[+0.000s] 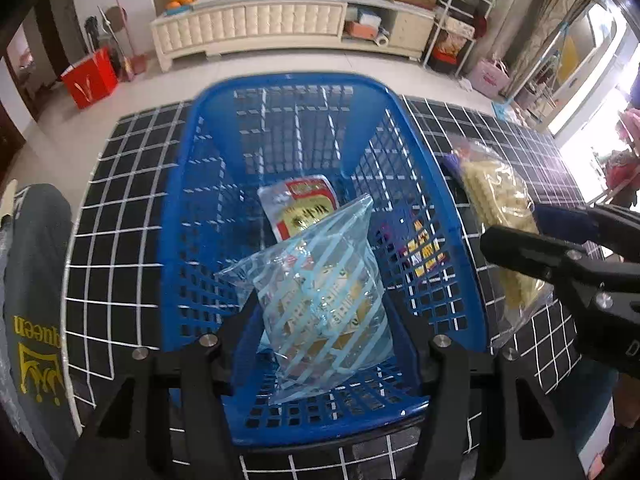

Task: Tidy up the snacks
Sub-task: 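Drop the striped bag into the basket with the left tool while the right tool carries the crackers, then carry the cracker pack over the basket with the right tool, then open the right tool to drop the cracker pack into the basket, then reach the left tool to the purple chips bag while the right tool reaches the Doublemint pack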

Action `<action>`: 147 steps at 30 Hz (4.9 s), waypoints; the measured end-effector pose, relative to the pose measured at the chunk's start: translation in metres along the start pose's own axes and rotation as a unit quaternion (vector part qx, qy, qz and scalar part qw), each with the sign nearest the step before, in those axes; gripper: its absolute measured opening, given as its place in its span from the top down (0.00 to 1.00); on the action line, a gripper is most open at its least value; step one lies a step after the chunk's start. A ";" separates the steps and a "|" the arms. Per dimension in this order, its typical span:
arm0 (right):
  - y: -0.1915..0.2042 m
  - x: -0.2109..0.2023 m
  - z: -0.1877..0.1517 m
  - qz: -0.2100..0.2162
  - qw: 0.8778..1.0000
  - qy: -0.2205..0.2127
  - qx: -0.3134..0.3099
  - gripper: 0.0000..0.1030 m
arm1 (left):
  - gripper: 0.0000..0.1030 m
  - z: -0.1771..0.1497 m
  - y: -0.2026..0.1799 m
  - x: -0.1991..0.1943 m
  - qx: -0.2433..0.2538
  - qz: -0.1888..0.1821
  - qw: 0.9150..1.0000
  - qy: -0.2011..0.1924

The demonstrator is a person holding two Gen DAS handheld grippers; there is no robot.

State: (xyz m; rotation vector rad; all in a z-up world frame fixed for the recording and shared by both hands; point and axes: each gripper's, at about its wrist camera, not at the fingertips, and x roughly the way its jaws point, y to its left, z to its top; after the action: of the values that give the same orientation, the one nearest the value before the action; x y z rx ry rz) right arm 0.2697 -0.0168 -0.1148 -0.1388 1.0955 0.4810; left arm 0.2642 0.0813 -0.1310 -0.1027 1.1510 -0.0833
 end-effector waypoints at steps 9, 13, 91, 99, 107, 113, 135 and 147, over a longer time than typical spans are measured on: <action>-0.011 0.009 -0.003 0.000 1.000 0.013 0.017 0.53 | 0.45 0.004 -0.013 0.030 0.016 -0.013 0.999 0.043; -0.011 0.006 -0.002 0.001 1.000 0.012 0.018 0.53 | 0.42 0.002 -0.023 0.032 0.032 -0.017 0.998 0.053; -0.024 -0.068 -0.033 -0.004 0.999 -0.024 0.040 0.18 | 0.42 -0.013 -0.021 -0.082 0.026 0.044 0.997 -0.063; -0.090 -0.099 -0.065 -0.030 0.995 -0.041 0.087 0.18 | 0.42 -0.009 -0.102 -0.073 0.086 0.021 0.994 -0.063; -0.147 -0.096 -0.086 -0.045 0.991 -0.033 0.124 0.18 | 0.39 0.000 -0.161 -0.047 0.105 0.005 0.993 -0.050; -0.176 -0.073 -0.085 -0.049 0.991 -0.021 0.126 0.18 | 0.31 0.004 -0.189 -0.019 0.103 0.026 0.993 -0.049; -0.232 0.011 -0.070 -0.079 0.993 0.009 0.091 0.18 | 0.14 0.018 -0.184 0.115 -0.044 0.121 0.991 -0.030; -0.247 0.033 -0.065 -0.059 0.992 0.023 0.114 0.18 | 0.14 0.032 -0.164 0.156 -0.083 0.174 0.981 -0.028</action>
State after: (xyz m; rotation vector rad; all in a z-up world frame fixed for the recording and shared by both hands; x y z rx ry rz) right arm 0.3370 -0.2488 -0.2046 -0.0140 1.1717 0.2458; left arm 0.3544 -0.0985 -0.2388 -0.0497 1.1025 0.3238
